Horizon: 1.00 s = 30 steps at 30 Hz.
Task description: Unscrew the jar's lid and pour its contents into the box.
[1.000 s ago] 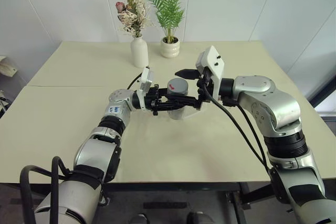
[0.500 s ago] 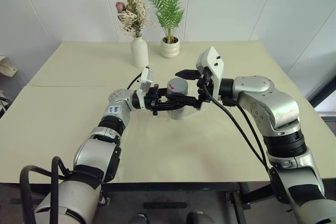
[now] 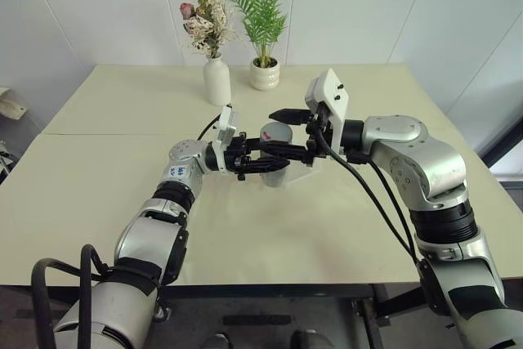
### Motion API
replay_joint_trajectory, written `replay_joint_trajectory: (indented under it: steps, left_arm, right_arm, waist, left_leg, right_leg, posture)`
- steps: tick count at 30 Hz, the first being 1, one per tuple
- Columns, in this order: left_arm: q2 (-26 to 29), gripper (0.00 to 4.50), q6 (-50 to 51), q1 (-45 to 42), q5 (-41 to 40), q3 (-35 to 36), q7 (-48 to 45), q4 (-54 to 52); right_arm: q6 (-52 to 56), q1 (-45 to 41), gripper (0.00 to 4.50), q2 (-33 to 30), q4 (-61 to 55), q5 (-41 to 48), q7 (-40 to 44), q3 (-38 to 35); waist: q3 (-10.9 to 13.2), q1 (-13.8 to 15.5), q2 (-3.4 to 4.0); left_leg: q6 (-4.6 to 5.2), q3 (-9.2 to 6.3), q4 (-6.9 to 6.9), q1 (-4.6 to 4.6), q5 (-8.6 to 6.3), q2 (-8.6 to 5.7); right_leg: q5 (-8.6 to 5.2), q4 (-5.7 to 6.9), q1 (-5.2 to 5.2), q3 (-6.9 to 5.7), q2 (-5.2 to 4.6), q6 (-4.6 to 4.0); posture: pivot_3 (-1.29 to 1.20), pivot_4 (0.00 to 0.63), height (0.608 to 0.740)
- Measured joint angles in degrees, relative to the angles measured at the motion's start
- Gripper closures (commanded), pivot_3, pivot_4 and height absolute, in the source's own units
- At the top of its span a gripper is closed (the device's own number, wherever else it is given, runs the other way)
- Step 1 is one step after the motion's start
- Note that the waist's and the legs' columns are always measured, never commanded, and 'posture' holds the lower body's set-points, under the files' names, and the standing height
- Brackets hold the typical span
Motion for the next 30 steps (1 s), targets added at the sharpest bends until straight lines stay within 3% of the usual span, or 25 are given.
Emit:
replay_joint_trajectory:
  steps: [30]
  left_arm:
    - [0.06, 2.32, -0.75, 2.07, -0.02, -0.28, 0.0, -1.23]
  right_arm:
    - [0.63, -4.52, 1.96, -2.35, 2.09, 0.63, -0.3, -2.86]
  waist:
    - [0.01, 0.06, -0.01]
  left_leg:
    - [0.02, 0.03, 0.01, -0.01, -0.01, 0.0]
  right_leg:
    - [0.01, -0.01, 0.0, 0.03, 0.0, 0.01]
  posture:
    - [0.0, 0.15, 0.74]
